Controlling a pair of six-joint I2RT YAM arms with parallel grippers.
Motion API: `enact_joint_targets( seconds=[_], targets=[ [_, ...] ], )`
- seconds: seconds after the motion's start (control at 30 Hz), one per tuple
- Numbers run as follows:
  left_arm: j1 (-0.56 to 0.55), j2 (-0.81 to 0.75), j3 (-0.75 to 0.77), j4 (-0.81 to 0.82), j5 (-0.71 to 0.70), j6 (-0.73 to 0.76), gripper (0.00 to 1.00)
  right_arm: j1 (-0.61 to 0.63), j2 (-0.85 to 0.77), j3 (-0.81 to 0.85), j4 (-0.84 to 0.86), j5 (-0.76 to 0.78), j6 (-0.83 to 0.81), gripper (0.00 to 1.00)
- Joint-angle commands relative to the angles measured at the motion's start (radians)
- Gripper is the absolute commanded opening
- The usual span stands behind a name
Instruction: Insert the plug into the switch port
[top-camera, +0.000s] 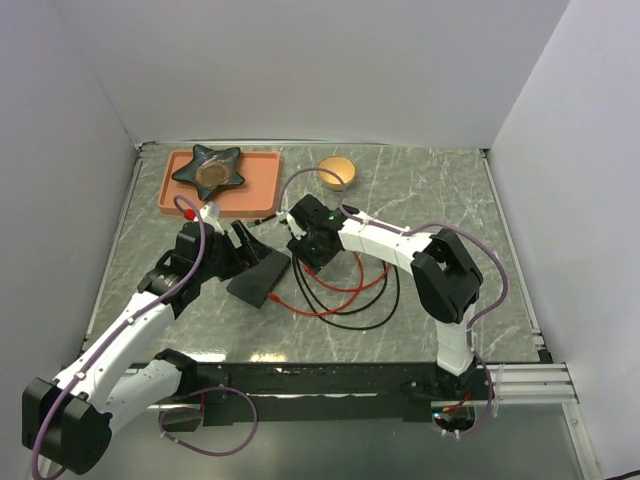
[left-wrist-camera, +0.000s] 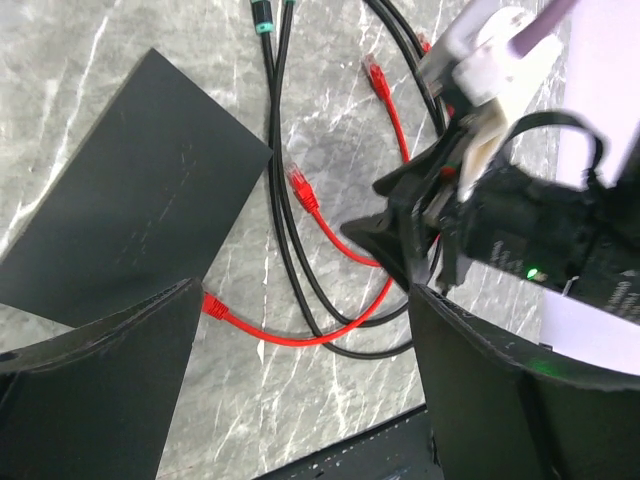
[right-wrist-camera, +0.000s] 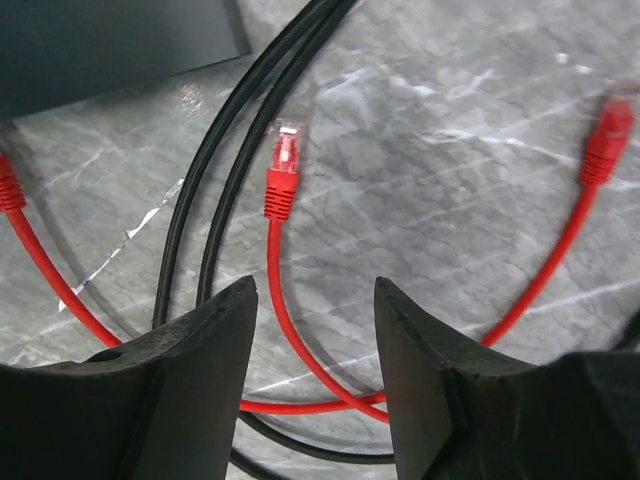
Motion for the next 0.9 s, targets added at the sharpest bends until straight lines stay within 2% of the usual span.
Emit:
enact_joint_targets(
  seconds=[0.0, 0.23, 0.3, 0.4, 0.5, 0.6, 0.63, 0.67, 0.7, 0.77, 0.87],
  targets=[
    [-0.001, -0.007, 0.055, -0.016, -0.031, 0.030, 0.91, -0.002, 0.032, 0.038, -0.042, -0.052, -0.042, 0.59],
    [-0.001, 0.042, 0.061, -0.002, -0.030, 0.050, 0.91, -0.002, 0.064, 0.019, -0.024, -0.083, -0.052, 0.59],
    [-0.001, 0.058, 0.059, 0.006, -0.022, 0.050, 0.91, -0.002, 0.078, 0.011, -0.002, -0.081, -0.057, 0.54],
    [-0.001, 0.078, 0.050, 0.029, -0.011, 0.047, 0.90, 0.007, 0.113, 0.010, 0.010, -0.034, -0.057, 0.54],
    [-0.001, 0.084, 0.052, 0.036, -0.014, 0.041, 0.90, 0.021, 0.161, 0.022, 0.007, 0.037, -0.052, 0.43],
    [-0.001, 0.081, 0.053, 0.023, -0.025, 0.045, 0.90, 0.023, 0.213, 0.045, -0.014, 0.020, -0.052, 0.34],
    [0.000, 0.075, 0.055, 0.018, -0.030, 0.047, 0.90, 0.024, 0.224, 0.062, -0.022, 0.005, -0.054, 0.29],
    [0.000, 0.067, 0.053, 0.009, -0.042, 0.048, 0.90, 0.024, 0.231, 0.064, -0.025, 0.006, -0.054, 0.17],
    [0.000, 0.062, 0.047, 0.006, -0.045, 0.048, 0.91, 0.023, 0.231, 0.064, -0.019, 0.005, -0.054, 0.10],
    [0.000, 0.041, 0.039, 0.001, -0.051, 0.045, 0.91, 0.021, 0.218, 0.047, -0.008, 0.006, -0.051, 0.00],
    [0.000, 0.021, 0.023, 0.006, -0.053, 0.042, 0.91, 0.012, 0.146, -0.008, 0.027, 0.012, -0.037, 0.00]
  ],
)
